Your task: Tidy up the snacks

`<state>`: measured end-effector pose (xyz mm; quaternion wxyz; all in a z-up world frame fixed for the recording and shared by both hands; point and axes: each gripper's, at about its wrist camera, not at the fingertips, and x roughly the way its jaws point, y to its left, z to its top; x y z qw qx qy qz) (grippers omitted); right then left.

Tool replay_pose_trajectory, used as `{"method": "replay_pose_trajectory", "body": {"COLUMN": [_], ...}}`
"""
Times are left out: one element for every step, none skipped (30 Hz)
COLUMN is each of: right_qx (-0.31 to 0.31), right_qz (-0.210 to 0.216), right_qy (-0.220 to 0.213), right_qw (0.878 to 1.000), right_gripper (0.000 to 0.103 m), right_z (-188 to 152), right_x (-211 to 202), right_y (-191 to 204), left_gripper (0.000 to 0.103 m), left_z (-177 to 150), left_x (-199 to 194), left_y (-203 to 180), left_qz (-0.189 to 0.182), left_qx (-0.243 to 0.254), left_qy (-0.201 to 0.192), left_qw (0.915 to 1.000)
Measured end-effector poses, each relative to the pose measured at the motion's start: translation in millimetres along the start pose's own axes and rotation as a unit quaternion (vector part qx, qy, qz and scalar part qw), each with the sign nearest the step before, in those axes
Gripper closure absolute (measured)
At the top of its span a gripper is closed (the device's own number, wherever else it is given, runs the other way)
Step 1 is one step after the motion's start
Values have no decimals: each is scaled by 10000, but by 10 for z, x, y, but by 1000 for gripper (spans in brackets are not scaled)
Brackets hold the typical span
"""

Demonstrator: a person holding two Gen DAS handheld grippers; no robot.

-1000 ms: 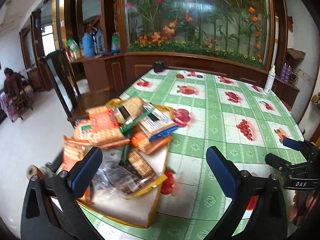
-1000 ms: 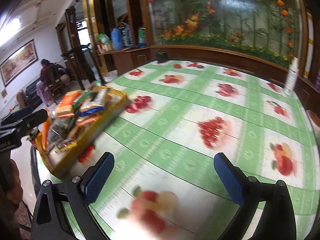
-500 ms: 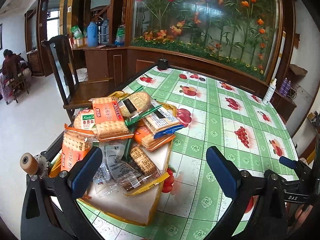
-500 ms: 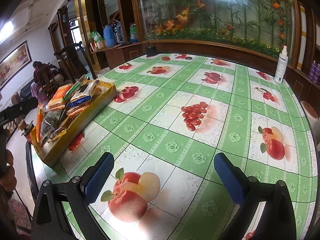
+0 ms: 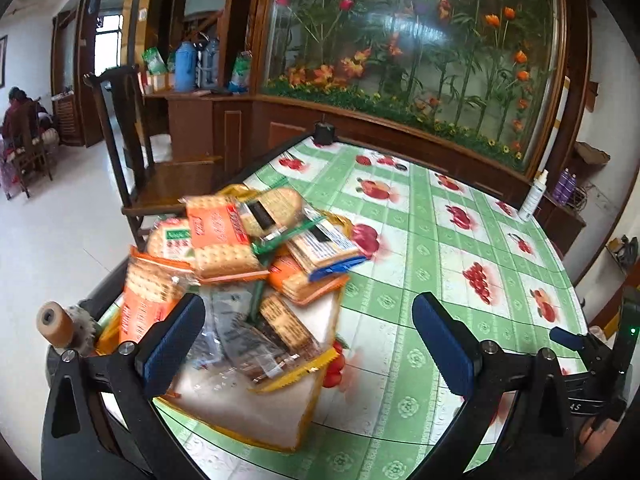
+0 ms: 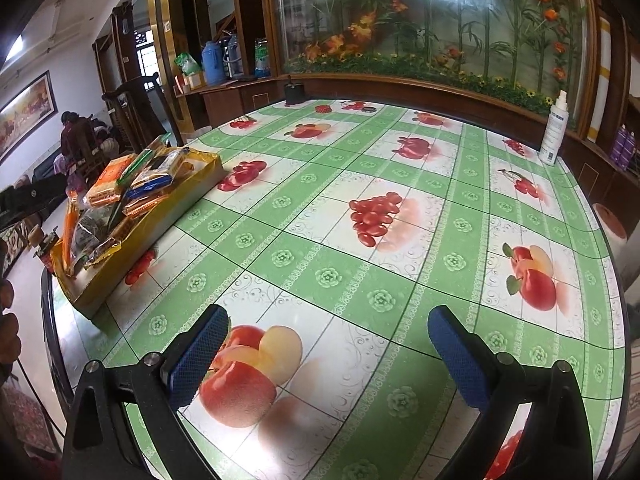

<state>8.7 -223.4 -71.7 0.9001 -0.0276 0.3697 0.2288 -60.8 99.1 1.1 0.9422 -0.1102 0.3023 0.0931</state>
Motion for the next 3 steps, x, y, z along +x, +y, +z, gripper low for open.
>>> {"method": "replay_pose_trajectory", "body": {"right_qx": [-14,-33,-49], "right_qz": [21,41,49], "right_qy": [10,26,34], "right_qw": [10000,10000,10000], "right_gripper": [2,2,2], "right_z": [-2,-5,-7], "right_x": [13,25,31], "right_y": [7,17,25], "left_gripper": [0,0,0], "left_z": [4,10,15], "left_x": [-8,-7,3], "left_y": [-3,-4,-10], "left_qz": [75,59,48], "left_qx": [34,52,56], "left_qy": [-37,-45,-31], "left_qw": [10000,10000,10000]}}
